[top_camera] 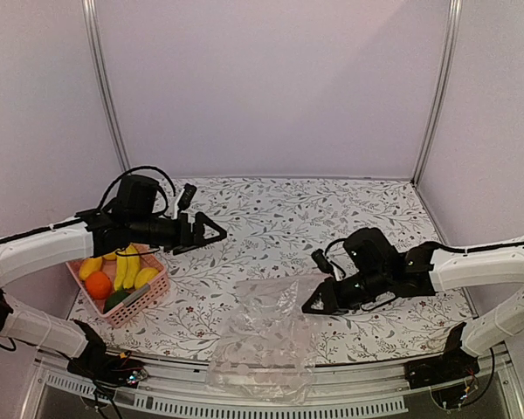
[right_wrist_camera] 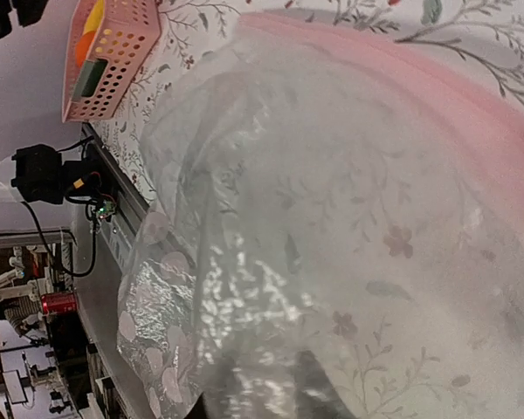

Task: Place the food in the zip-top bag and seal the zipper
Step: Place the zipper food storage bag at the corner of the board, then pick up the zipper food storage bag at the corner of the board.

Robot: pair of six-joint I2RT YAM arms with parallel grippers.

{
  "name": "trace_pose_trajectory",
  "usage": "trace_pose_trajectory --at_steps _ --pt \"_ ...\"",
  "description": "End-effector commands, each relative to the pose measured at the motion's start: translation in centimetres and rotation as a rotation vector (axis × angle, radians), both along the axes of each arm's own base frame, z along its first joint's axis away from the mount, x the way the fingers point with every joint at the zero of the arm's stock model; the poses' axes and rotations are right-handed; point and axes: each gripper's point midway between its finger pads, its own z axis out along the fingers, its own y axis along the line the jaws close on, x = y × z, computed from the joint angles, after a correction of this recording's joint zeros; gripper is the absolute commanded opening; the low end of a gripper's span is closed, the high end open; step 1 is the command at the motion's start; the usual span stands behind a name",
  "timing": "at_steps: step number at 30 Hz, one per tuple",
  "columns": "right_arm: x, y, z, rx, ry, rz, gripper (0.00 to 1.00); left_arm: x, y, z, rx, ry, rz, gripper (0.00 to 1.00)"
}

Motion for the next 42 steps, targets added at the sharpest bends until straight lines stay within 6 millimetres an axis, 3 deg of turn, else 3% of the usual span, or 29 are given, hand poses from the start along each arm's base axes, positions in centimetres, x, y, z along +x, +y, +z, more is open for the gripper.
trace_pose_trajectory --at_steps 1,2,3,6,9,13,22,29,38,42 --pt "-1.8 -4.5 -4.4 -0.161 0.154 -0.136 0.35 -0.2 -1.3 -1.9 0.039 0.022 -0.006 0.99" --pt "-1.9 -5.6 -4.5 -0.192 0.148 -0.162 0.43 -0.3 -1.6 -2.4 0.045 0.030 -0.008 0.99" --pt "-1.8 -6.6 -3.9 -0.209 0.121 -0.190 0.60 -0.3 -1.7 -2.9 0.051 0.043 -0.008 0.99" --pt "-0.5 -9.1 -2.7 -0.271 0.032 -0.283 0.85 -0.2 -2.3 -4.6 0.056 0.089 -0.007 0.96" --pt "1.0 -10.4 -0.6 -0.283 -0.044 -0.352 0.95 -0.4 -3.0 -5.8 0.053 0.131 -0.018 0.91" --pt "2.9 -11.9 1.2 -0.325 -0.127 -0.411 0.97 -0.8 -3.6 -7.3 0.050 0.175 -0.016 0.87" --pt "4.5 -10.9 4.8 -0.273 -0.208 -0.417 0.97 -0.4 -4.8 -11.3 -0.003 0.272 0.033 0.64" --pt "4.4 -10.9 5.3 -0.228 -0.201 -0.443 0.97 0.8 -6.2 -12.1 -0.045 0.289 0.032 0.55" --pt "4.5 -11.3 6.0 -0.188 -0.211 -0.478 0.97 0.8 -7.1 -14.4 -0.026 0.347 0.002 0.44" --pt "4.7 -11.2 6.2 -0.189 -0.218 -0.479 0.97 1.3 -7.5 -14.1 -0.040 0.337 0.011 0.32"
